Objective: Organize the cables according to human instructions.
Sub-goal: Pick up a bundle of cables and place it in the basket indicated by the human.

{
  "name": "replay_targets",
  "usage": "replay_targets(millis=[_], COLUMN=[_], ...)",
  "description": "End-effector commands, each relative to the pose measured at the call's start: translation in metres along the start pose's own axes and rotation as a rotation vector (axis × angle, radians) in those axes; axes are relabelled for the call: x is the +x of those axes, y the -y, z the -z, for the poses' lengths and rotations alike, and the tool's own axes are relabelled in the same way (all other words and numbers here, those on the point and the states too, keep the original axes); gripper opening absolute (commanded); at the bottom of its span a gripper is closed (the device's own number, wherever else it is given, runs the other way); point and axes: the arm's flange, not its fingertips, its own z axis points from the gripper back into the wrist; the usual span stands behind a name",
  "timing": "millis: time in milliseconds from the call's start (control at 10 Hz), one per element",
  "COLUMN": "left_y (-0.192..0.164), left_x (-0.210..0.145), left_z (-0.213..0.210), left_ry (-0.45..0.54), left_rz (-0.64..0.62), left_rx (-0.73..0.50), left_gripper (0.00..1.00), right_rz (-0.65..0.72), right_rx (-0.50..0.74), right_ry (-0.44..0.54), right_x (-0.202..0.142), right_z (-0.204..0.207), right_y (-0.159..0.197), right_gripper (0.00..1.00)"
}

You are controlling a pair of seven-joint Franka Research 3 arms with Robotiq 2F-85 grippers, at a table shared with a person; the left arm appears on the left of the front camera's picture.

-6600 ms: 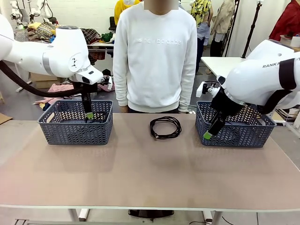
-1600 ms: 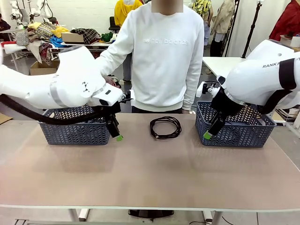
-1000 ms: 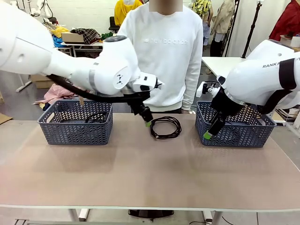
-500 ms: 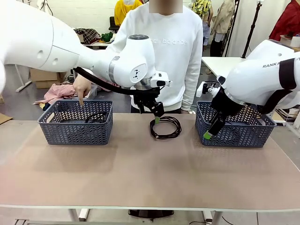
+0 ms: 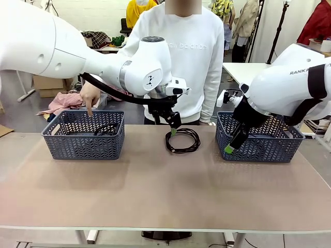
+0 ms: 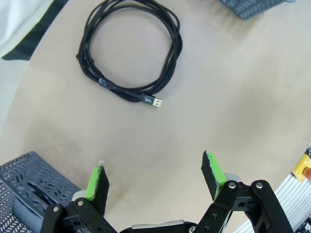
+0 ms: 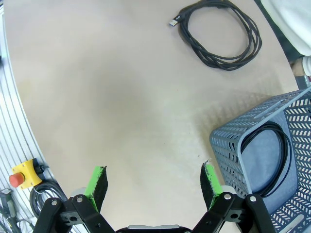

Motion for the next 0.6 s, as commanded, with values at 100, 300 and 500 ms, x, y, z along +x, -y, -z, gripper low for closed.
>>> replay_targets(millis=[100,300,500], left_y=[0.0,0.0,0.004], left_x=[0.0,0.005,0.015], left_z=[0.0,0.016,0.031], left_ry=[0.0,-0.019,-0.054], left_rz=[0.0,-0.162,-0.288], left_rx=[0.0,-0.024,0.008], left_gripper=[1.0,1.0,1.0], right_rz=[0.002,0.002,0.002], right_rx=[-0.002,-0.002,-0.002], right_ry=[0.001,0.001,0.001], right_x=[0.001,0.001,0.001], right_z=[-0.001,-0.001,-0.001], right_y=[0.0,0.0,0.0], right_gripper=[1.0,1.0,1.0])
